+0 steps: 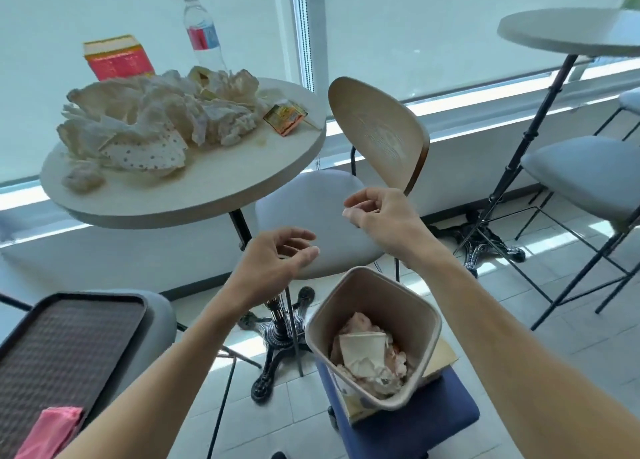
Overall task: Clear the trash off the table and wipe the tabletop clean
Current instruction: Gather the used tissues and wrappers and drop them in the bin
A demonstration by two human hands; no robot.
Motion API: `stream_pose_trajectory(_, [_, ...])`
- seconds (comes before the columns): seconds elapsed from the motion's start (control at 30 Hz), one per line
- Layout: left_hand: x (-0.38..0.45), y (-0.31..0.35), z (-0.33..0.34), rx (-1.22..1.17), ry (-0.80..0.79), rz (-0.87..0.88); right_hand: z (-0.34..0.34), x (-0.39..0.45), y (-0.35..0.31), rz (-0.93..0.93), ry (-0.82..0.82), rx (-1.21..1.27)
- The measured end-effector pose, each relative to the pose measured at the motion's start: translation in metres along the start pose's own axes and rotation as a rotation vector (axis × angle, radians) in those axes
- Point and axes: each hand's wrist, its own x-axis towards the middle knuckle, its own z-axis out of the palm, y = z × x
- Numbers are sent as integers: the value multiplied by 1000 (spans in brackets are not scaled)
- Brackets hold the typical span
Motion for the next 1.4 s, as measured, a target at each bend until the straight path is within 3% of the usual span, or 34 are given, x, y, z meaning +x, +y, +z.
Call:
stream_pose_trajectory(0.2, [-1,39,-92,7,173,148,34,27,-68,-157,-27,-8])
stream_pose_trajectory(0.5, [5,33,-206,29,390,172,105,65,-148,-336,-90,-63])
stream_pose_trajectory(0.7, [19,5,-257,-35,483,92,163,88,-163,-251,-204,-202])
stream_pose_trajectory(0.93, [36,-25,-269,25,510,72,196,101,-162,-277,-174,-361])
stream_pose_trajectory(1.17, [48,-35,-268,9,460,78,176,96,-166,-281,-140,-441])
stream_pose_trajectory(1.4, [49,-20,-264,-3,357,247,138,92,-184,-117,-192,-257])
